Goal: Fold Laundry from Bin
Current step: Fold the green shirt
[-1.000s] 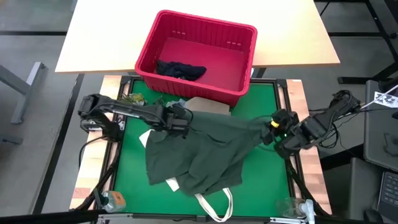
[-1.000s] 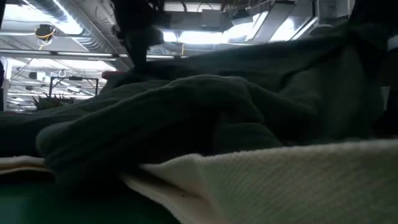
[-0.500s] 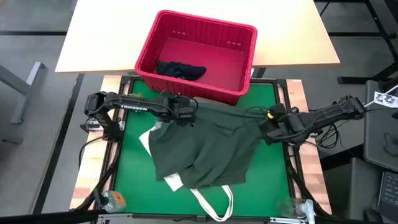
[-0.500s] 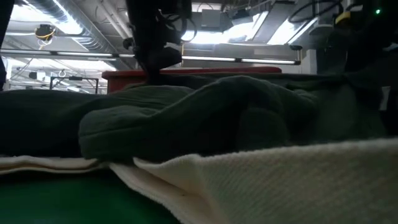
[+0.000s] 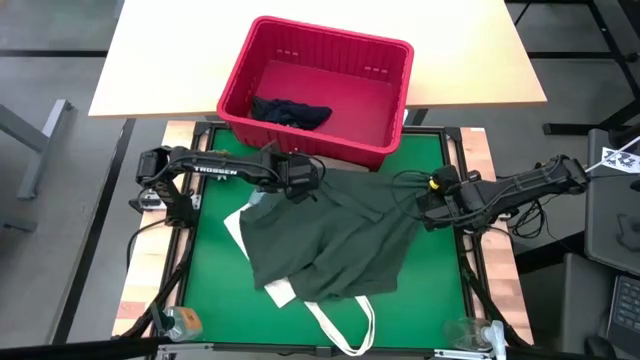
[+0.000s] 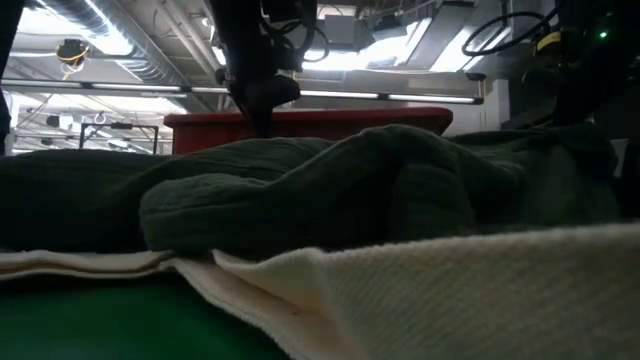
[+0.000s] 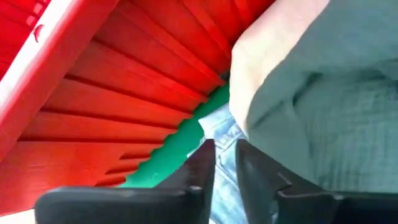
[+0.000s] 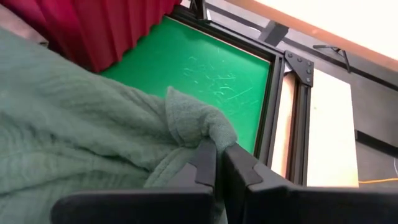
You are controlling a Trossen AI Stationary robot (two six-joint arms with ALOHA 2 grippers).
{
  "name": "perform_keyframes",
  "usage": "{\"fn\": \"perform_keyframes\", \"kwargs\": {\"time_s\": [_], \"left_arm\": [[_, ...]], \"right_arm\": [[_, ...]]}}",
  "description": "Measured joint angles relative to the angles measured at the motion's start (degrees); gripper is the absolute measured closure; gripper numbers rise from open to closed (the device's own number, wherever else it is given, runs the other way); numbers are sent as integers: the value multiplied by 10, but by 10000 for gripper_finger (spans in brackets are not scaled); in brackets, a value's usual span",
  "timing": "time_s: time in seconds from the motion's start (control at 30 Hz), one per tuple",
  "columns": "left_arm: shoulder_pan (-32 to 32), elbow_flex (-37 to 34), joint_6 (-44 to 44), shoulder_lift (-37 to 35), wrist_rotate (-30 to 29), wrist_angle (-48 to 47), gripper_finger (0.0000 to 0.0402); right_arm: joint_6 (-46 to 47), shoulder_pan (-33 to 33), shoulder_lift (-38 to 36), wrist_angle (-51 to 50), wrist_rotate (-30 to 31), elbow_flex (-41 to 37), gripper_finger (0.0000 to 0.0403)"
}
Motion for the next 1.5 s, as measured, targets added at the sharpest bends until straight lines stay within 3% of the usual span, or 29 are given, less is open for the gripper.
{"fn": "perform_keyframes", "kwargs": {"time_s": [0.17,0.4,0.6,0.77,0.93,1.2,1.33,1.5], "left_arm": [[5,0,9,0,0,1,294],[9,13,43,-4,17,0,274],[-5,61,104,-7,137,-12,284],[-32,95,95,-9,295,-36,291],[-85,94,52,-8,422,-52,291],[-202,70,14,-8,468,-51,291],[-256,50,-50,-7,460,-51,279],[-313,19,-121,-7,432,-22,239]], "right_arm": [[-22,0,0,0,0,0,371],[-49,0,0,-30,0,0,278],[-157,0,-4,-29,-57,28,227],[-177,0,-4,-14,-192,62,220],[-184,1,-4,101,-335,46,225],[-300,4,15,412,-484,4,226],[-340,34,39,531,-490,-4,226],[-372,95,87,603,-474,-5,226]]}}
